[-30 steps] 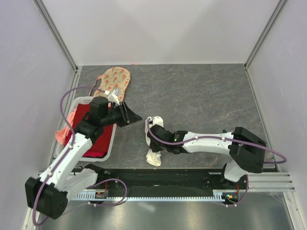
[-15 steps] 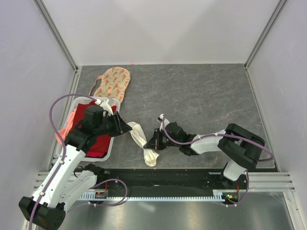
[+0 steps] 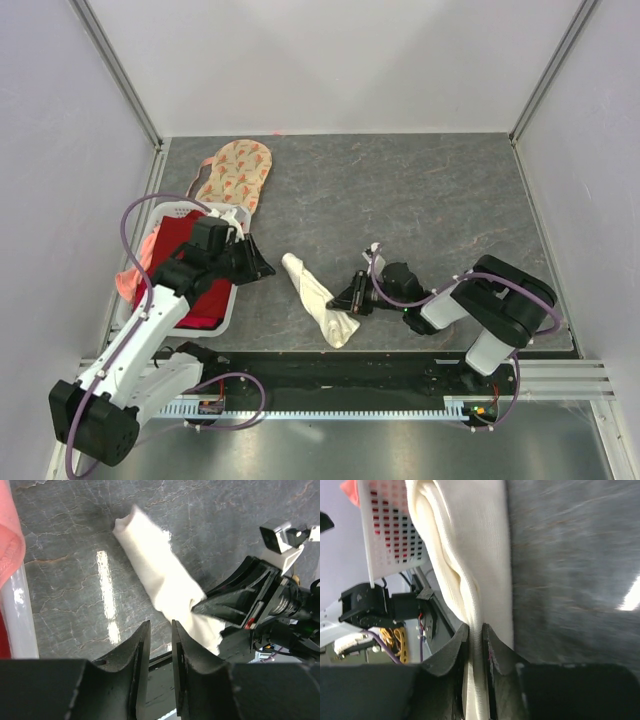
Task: Fold the napkin into a case and place the utensils inside
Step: Turn over the smaller rectangle-folded napkin at the center of the board, then smooth out the smaller rectangle-folded napkin at the center of the board.
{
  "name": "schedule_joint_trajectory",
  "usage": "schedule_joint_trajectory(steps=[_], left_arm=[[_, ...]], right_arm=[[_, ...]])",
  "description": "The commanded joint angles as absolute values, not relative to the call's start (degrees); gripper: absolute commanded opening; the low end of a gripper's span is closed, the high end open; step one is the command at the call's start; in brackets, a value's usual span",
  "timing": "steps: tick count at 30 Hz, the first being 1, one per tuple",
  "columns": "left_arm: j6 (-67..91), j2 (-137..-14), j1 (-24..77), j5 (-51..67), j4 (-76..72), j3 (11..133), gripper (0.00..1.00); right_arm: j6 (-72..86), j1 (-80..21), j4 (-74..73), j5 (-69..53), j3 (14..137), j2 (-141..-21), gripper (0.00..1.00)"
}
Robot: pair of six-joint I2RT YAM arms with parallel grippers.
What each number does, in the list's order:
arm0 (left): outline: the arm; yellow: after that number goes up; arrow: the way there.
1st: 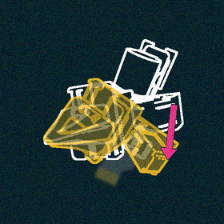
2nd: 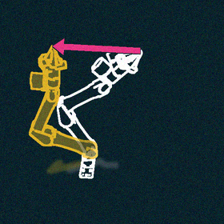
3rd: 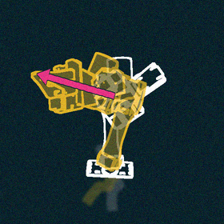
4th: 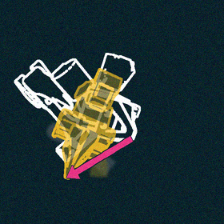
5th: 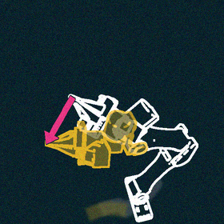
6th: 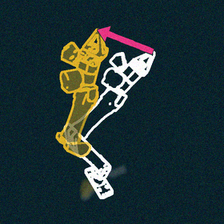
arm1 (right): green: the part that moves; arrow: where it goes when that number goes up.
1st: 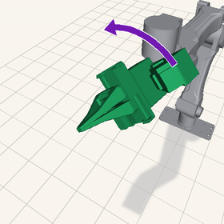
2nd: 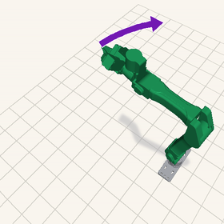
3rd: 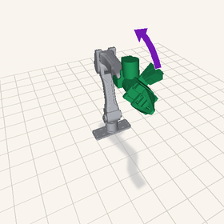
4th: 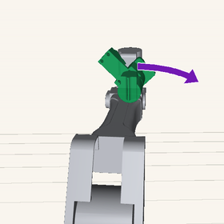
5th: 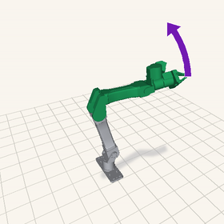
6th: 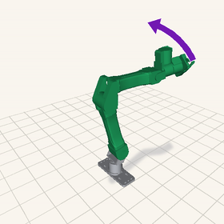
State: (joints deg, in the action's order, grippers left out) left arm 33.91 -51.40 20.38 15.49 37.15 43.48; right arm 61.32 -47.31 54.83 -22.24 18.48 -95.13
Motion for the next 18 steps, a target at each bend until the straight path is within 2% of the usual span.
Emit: schedule_joint_trajectory(steps=[1, 3, 6, 8, 9, 10, 13, 15, 18], left_arm=[[32.17, -55.89, 21.35, 15.91, 32.87, 44.12, 0.3], [33.3, -58.78, 23.54, 15.3, 31.3, 44.3, 0.29], [35.32, -61.16, 26.79, 14.59, 27.7, 44.82, 0.29], [35.95, -64.32, 28.38, 14.5, 25.41, 45.61, 0.29], [36.12, -65.9, 29.95, 13.72, 24.97, 46.22, 0.29], [36.38, -68.96, 30.41, 14.06, 24.7, 47.71, 0.29], [38.14, -75.12, 30.59, 18.54, 19.44, 49.04, 0.28], [38.93, -77.33, 30.59, 18.37, 17.24, 50.53, 0.27], [39.37, -81.29, 30.59, 18.11, 14.69, 52.46, 0.26]], right_arm=[[58.01, -41.67, 56.78, -27.41, 16.26, -93.26, 0.26], [56.35, -38.07, 55.73, -30.04, 15.47, -92.64, 0.32], [49.94, -32.97, 45.91, -32.34, 16.26, -89.57, 0.48], [45.81, -30.25, 34.67, -31.56, 17.83, -84.13, 0.55], [40.4, -30.06, 29.67, -28.16, 19.23, -82.11, 0.61], [37.12, -29.97, 16.92, -25.95, 21.42, -78.52, 0.63], [30.51, -30.5, 0.69, -19.02, 28.02, -72.54, 0.67], [29.01, -32.16, -6.64, -16.18, 31.45, -69.45, 0.68], [31.53, -37.25, -9.4, -13.72, 33.57, -67.25, 0.66]])
